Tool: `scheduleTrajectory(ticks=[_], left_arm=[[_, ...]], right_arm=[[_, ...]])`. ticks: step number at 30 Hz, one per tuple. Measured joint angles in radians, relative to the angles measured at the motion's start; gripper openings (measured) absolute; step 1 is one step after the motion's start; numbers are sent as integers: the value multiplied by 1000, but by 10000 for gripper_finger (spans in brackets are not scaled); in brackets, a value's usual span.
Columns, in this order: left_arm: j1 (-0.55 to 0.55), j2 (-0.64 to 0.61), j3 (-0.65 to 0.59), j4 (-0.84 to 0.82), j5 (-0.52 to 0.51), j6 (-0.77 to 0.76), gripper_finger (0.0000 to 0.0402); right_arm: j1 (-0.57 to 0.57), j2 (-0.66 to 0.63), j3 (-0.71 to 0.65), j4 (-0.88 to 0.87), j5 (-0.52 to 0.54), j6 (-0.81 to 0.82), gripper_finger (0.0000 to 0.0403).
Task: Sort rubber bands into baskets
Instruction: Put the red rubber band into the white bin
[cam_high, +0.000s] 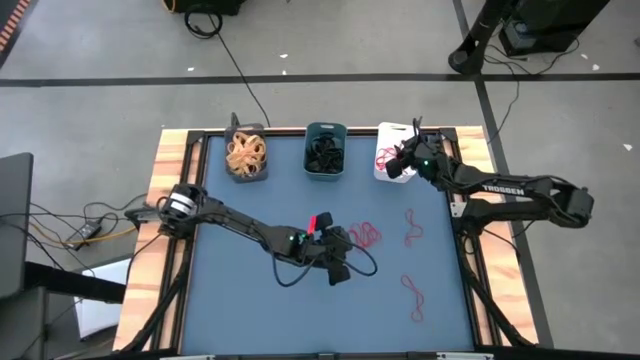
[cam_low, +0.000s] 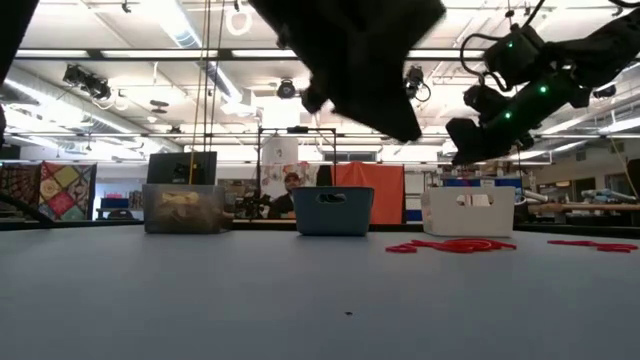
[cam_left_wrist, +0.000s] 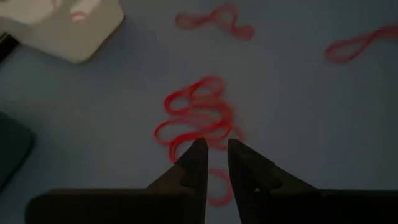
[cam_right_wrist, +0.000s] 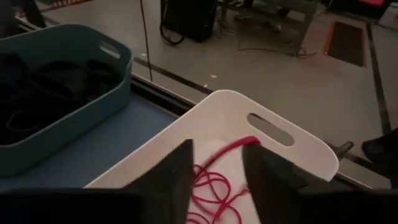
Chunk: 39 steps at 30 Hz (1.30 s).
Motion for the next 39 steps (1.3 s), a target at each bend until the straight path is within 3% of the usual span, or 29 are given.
scheduleTrajectory(ticks=[5, 9, 14, 17, 21, 24, 30, 39], left_arm=[[15, 52, -1, 29, 0, 16, 67], [40, 89, -1, 51, 2, 20, 67], [73, 103, -1, 65, 5, -1, 67], [90, 103, -1, 74, 42, 5, 67], [113, 119, 2, 130, 53, 139, 67], [137, 160, 0, 150, 79, 221, 67], [216, 206, 0, 187, 254, 106, 67], [274, 212, 2, 163, 412, 26, 47]], right_arm=[[5, -29, 0, 1, -94, -24, 214], [19, -76, 0, 11, -169, 4, 242], [33, -146, 0, -36, -210, 41, 243], [33, -180, 0, -81, -327, 92, 237], [40, -209, 0, -119, -518, 143, 227], [55, -226, 0, -125, -596, 156, 218], [72, -258, -1, -202, -579, 135, 199], [76, -263, -1, -225, -565, 113, 173]])
